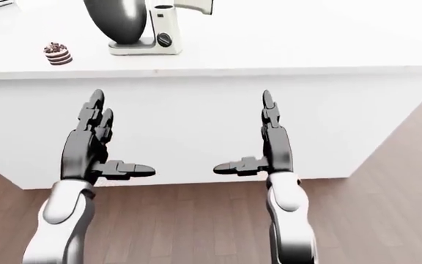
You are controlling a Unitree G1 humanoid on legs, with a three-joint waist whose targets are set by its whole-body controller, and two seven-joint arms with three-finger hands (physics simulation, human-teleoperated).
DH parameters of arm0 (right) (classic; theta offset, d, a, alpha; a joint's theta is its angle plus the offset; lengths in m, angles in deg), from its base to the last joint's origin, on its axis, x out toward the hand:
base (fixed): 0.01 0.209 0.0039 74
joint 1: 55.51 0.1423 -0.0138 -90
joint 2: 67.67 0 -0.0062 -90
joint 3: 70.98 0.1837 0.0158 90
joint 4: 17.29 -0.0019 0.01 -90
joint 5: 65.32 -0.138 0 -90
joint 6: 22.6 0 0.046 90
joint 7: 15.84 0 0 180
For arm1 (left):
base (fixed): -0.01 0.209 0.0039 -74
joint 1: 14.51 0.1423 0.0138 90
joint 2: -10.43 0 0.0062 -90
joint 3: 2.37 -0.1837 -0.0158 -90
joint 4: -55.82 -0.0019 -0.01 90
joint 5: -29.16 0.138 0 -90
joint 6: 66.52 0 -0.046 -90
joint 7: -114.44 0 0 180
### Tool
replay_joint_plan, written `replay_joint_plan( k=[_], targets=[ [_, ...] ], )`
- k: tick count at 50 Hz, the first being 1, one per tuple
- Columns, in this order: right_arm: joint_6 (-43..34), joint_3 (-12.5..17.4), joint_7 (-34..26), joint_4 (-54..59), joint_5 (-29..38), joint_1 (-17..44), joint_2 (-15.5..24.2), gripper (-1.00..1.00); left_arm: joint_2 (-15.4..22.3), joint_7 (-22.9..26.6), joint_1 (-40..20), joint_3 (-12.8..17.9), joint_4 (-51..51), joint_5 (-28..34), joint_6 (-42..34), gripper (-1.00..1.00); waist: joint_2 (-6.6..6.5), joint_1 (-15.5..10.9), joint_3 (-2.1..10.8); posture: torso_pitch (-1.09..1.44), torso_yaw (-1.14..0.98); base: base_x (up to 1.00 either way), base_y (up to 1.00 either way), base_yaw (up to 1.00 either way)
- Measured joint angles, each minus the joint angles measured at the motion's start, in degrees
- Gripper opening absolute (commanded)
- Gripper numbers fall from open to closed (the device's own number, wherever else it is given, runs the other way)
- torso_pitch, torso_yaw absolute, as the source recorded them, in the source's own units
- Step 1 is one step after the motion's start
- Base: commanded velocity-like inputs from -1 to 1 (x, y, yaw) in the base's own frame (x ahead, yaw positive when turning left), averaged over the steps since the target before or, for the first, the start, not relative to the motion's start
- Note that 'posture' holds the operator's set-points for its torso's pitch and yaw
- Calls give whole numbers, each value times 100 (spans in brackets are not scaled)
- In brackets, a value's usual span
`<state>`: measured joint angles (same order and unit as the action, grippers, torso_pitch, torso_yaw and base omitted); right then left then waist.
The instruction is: Place the cake in the stand mixer bowl.
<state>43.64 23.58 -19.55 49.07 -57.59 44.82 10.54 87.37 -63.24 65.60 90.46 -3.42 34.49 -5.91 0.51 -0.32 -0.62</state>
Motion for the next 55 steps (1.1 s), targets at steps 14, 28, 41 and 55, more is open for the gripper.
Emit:
replay_joint_plan(
  k=[14, 28, 41, 55],
  targets=[
    [177, -76, 126, 205, -55, -153, -109, 100, -26, 17, 156, -51, -235, 158, 235, 100, -424, 29, -119, 0, 0, 0, 29, 0],
    [195, -47, 164, 197, -39, -245, -79, 100, -122, -33, 290, -139, -321, 263, 451, 100, 249, 153, -120, 0, 0, 0, 25, 0],
    [62, -153, 177, 168, 22, -241, -145, 100, -82, 7, 337, -103, -209, 350, 495, 100, -431, 15, -106, 0, 0, 0, 25, 0],
    [4, -80, 147, 122, 110, -269, -87, 100, -134, 33, 338, -195, -119, 361, 367, 100, 251, 139, -126, 0, 0, 0, 26, 0]
  ],
)
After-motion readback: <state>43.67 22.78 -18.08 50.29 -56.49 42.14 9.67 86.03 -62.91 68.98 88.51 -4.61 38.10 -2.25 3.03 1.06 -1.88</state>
